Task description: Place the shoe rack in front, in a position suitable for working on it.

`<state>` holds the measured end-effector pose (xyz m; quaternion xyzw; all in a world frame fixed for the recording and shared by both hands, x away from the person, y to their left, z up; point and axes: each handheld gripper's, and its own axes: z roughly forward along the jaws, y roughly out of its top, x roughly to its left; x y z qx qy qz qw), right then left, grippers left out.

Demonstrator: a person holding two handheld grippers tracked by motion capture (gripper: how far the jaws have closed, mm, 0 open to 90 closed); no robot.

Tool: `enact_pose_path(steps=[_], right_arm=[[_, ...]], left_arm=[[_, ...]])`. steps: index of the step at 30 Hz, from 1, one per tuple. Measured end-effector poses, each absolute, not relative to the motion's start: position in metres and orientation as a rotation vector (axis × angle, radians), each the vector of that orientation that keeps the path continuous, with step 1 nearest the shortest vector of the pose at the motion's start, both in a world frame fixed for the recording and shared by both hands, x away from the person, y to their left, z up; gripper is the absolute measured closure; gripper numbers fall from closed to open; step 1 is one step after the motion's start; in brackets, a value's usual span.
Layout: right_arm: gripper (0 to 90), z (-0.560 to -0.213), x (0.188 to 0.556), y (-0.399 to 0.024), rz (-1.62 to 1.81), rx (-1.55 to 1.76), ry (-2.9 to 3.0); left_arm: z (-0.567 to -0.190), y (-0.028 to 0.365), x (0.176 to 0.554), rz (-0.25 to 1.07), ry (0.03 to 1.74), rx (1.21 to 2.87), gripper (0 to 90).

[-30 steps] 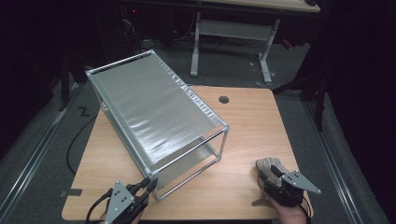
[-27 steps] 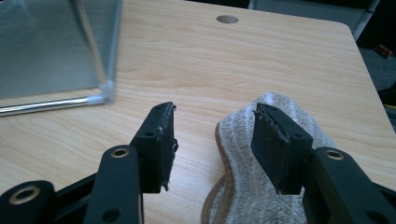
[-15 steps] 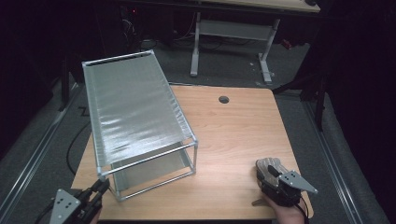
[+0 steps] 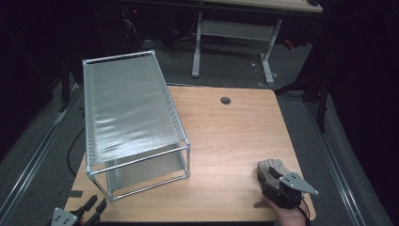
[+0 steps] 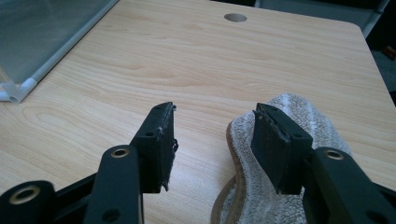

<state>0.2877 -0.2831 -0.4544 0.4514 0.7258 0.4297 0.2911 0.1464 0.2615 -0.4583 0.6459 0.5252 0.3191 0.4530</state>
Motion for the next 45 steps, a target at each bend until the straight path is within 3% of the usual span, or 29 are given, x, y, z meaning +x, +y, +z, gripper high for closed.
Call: enact_pose_path(steps=[6,15,23,27,31,45], right_arm=[[48.7,-0.455,0.288,-0.282,1.149,1.2,1.943],[48.7,-0.456,0.289,-0.284,1.149,1.203,1.944],[48.7,-0.457,0.289,-0.287,1.152,1.214,1.938],[48.7,-0.456,0.288,-0.289,1.158,1.218,1.932],[48.7,-0.457,0.289,-0.291,1.163,1.226,1.934],[48.8,-0.456,0.287,-0.285,1.164,1.203,1.945]], left_arm=[[-0.449,0.218,0.164,0.728,1.152,1.629,62.7],[-0.438,0.148,0.229,0.659,0.968,1.676,59.4],[-0.436,0.088,0.282,0.65,0.905,1.69,56.3],[-0.433,0.074,0.298,0.646,0.922,1.682,64.1],[-0.433,0.072,0.304,0.643,0.922,1.693,80.3],[-0.43,0.018,0.309,0.586,0.786,1.771,80.8]])
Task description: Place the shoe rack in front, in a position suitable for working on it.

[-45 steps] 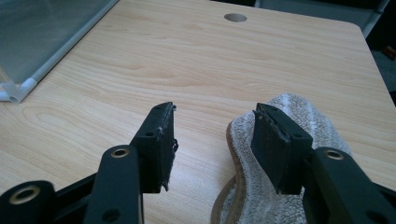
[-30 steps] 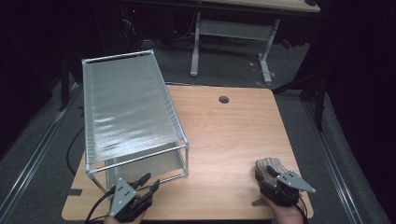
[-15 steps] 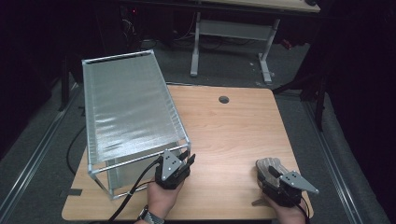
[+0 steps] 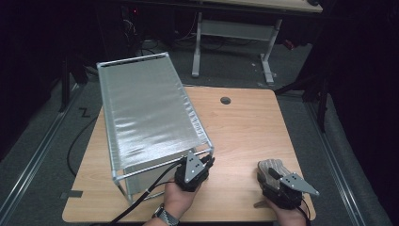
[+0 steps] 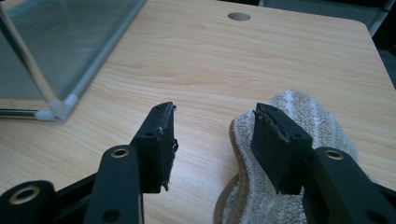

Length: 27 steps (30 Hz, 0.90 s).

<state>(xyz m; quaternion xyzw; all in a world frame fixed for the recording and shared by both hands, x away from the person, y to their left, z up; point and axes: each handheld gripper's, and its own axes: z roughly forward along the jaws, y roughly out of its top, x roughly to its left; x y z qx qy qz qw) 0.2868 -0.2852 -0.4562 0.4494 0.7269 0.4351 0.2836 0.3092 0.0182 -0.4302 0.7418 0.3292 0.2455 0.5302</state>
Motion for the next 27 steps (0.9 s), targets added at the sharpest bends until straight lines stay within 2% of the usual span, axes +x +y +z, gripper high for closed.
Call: enact_pose_path(steps=[7,13,14,16,21,27], right_arm=[[48.8,-0.456,0.287,-0.289,1.167,1.216,1.935],[48.7,-0.457,0.286,-0.291,1.168,1.212,1.935],[48.8,-0.456,0.286,-0.29,1.168,1.211,1.936],[48.8,-0.456,0.286,-0.29,1.169,1.212,1.935],[48.7,-0.456,0.285,-0.286,1.167,1.203,1.941],[48.7,-0.455,0.285,-0.284,1.165,1.199,1.944]], left_arm=[[-0.43,-0.011,0.309,0.473,0.687,1.789,81.2],[-0.429,-0.005,0.298,0.402,0.632,1.807,80.2],[-0.43,-0.002,0.295,0.406,0.628,1.801,78.8],[-0.43,0.003,0.292,0.409,0.629,1.803,69.7],[-0.438,0.05,0.261,0.474,0.662,1.814,66.9],[-0.448,0.116,0.229,0.55,0.818,1.793,67.3]])
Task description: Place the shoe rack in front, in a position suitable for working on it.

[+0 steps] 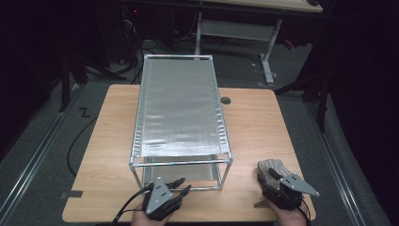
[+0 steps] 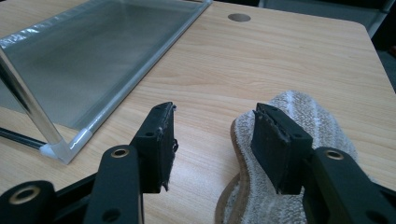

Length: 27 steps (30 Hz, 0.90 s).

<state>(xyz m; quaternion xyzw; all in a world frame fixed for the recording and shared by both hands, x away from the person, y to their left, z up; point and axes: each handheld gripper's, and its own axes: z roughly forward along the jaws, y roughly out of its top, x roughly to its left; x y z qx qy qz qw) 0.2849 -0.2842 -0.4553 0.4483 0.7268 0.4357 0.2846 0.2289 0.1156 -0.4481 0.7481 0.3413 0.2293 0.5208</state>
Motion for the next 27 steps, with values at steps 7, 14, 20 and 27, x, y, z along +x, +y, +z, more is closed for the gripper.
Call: enact_pose_path(steps=[7,14,20,27], right_arm=[[48.7,-0.456,0.286,-0.28,1.162,1.192,1.956],[48.6,-0.456,0.286,-0.278,1.161,1.188,1.959],[48.6,-0.457,0.286,-0.279,1.164,1.194,1.96],[48.6,-0.456,0.286,-0.277,1.168,1.184,1.965]], left_arm=[[-0.448,0.172,0.205,0.659,0.976,1.757,70.3],[-0.45,0.193,0.219,0.697,1.052,1.713,70.9],[-0.454,0.222,0.237,0.743,1.141,1.678,70.8],[-0.461,0.271,0.273,0.834,1.27,1.66,70.6]])
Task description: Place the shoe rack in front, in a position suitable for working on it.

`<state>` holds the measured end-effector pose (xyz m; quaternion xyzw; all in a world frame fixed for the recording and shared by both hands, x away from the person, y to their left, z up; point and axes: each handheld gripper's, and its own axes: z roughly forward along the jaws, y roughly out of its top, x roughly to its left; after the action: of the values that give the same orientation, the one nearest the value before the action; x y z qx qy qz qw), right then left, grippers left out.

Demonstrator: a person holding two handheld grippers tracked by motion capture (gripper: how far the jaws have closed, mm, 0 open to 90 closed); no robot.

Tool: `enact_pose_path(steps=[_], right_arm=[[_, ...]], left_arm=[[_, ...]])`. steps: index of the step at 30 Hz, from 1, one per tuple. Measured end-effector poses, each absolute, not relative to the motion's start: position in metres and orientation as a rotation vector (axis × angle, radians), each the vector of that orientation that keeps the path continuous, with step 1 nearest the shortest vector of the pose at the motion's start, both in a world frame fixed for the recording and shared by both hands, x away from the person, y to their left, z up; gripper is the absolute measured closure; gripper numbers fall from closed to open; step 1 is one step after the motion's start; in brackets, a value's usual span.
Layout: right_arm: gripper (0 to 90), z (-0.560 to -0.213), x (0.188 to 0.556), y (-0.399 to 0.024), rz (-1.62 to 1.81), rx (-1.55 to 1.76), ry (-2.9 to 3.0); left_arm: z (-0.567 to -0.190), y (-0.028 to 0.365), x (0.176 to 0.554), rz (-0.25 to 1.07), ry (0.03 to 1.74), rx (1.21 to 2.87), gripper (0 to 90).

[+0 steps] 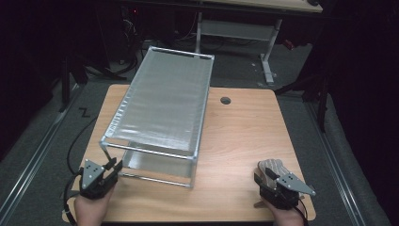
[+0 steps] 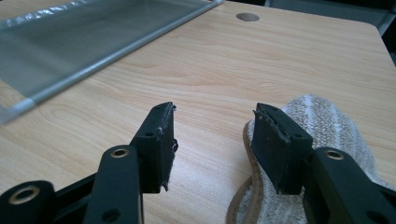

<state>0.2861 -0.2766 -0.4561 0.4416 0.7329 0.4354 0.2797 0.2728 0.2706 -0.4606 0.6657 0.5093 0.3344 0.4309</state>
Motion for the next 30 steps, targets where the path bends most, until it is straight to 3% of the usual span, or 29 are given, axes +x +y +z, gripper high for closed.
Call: enact_pose_path(steps=[5,10,14,18,22,25,30], right_arm=[[48.6,-0.455,0.286,-0.277,1.164,1.186,1.958],[48.7,-0.457,0.287,-0.274,1.162,1.18,1.97],[49.0,-0.457,0.286,-0.272,1.165,1.166,1.981],[50.5,-0.457,0.286,-0.273,1.18,1.167,1.982],[51.1,-0.459,0.287,-0.272,1.178,1.161,1.994],[51.9,-0.459,0.287,-0.268,1.183,1.143,2.003],[53.1,-0.458,0.29,-0.248,1.223,1.096,2.051]], left_arm=[[-0.458,0.259,0.264,0.782,1.217,1.651,67.0],[-0.459,0.181,0.241,0.6,1.017,1.676,61.6],[-0.454,0.127,0.245,0.551,0.887,1.728,57.9],[-0.447,0.102,0.258,0.542,0.845,1.726,56.2],[-0.446,0.09,0.269,0.57,0.844,1.732,64.0],[-0.446,0.088,0.268,0.594,0.841,1.738,79.6],[-0.447,0.094,0.25,0.568,0.804,1.745,80.3]])
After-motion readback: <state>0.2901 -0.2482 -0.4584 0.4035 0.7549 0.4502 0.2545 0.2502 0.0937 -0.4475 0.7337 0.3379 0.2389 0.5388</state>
